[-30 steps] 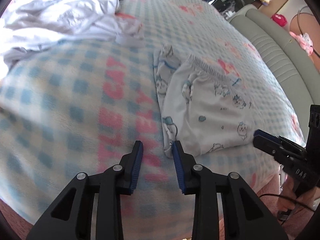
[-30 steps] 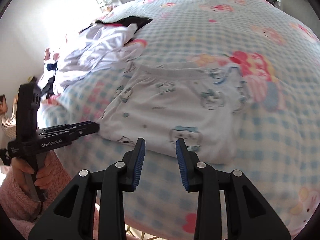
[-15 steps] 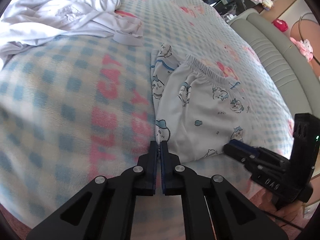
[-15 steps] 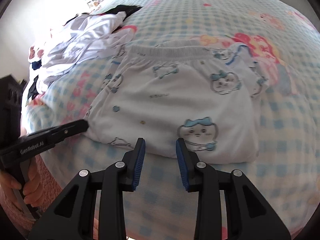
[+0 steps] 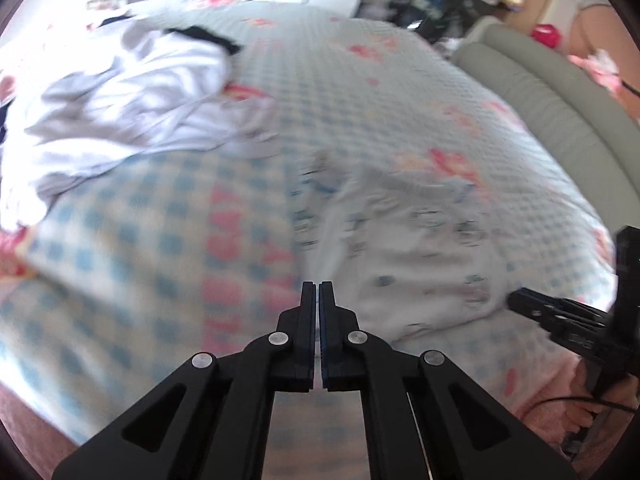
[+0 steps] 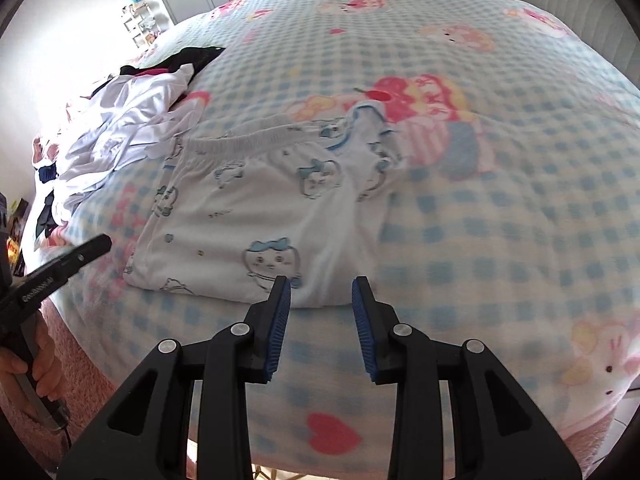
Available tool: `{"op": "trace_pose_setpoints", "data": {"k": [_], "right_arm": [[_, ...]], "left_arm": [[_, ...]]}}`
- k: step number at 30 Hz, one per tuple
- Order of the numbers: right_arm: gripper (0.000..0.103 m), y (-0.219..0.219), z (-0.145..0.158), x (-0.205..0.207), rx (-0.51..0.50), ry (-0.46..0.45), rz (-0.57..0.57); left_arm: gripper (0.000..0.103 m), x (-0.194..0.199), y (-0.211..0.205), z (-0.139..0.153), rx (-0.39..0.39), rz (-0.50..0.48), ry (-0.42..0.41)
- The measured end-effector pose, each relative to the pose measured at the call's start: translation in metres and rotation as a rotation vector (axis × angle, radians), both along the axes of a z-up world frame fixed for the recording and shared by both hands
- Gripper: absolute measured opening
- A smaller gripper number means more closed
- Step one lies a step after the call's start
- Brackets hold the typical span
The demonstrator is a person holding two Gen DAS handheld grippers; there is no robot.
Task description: Fold clothes
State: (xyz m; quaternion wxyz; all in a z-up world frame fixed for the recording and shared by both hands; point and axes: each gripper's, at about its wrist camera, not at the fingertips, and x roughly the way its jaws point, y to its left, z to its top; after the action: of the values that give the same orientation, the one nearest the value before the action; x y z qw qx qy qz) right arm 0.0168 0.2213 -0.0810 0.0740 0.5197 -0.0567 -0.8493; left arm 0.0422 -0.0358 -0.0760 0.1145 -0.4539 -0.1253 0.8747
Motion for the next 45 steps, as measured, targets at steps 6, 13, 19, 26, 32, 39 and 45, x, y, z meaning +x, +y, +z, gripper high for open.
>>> {"op": "trace_pose_setpoints", "data": {"k": [6,13,19,26,32,39,45], "right_arm": [[0.032,-0.002,-0.024,-0.003,-0.043,-0.077,0.040],[0.030,0.021,-0.035,-0.006,-0.022,-0.070,-0.073],[0.030,0.021,-0.018,0.002,-0.080,-0.023,-0.043],[0.031,0.020,-0.036,-0.008,-0.030,-0.069,-0.088],[0.032,0.035,-0.025,-0.001,0.054,-0.046,-0.140],[0.032,0.016,-0.025,-0.018,0.046,-0.046,-0.101],[0.032,0.005,-0.023,-0.030,0.049,-0.040,-0.071]], "left_arm": [[0.011,-0.025,0.042,-0.032,-0.028,-0.132,-0.114],[0.011,-0.031,0.024,-0.046,-0.008,-0.087,-0.179],[0.018,-0.021,0.021,-0.045,0.127,-0.066,-0.184],[0.027,-0.028,0.024,-0.046,0.055,-0.066,-0.182],[0.031,-0.031,0.001,-0.039,0.145,-0.001,-0.162],[0.039,-0.047,0.033,-0.041,0.038,-0.078,-0.128],[0.040,-0.049,-0.006,-0.038,0.092,0.031,-0.132]]}}
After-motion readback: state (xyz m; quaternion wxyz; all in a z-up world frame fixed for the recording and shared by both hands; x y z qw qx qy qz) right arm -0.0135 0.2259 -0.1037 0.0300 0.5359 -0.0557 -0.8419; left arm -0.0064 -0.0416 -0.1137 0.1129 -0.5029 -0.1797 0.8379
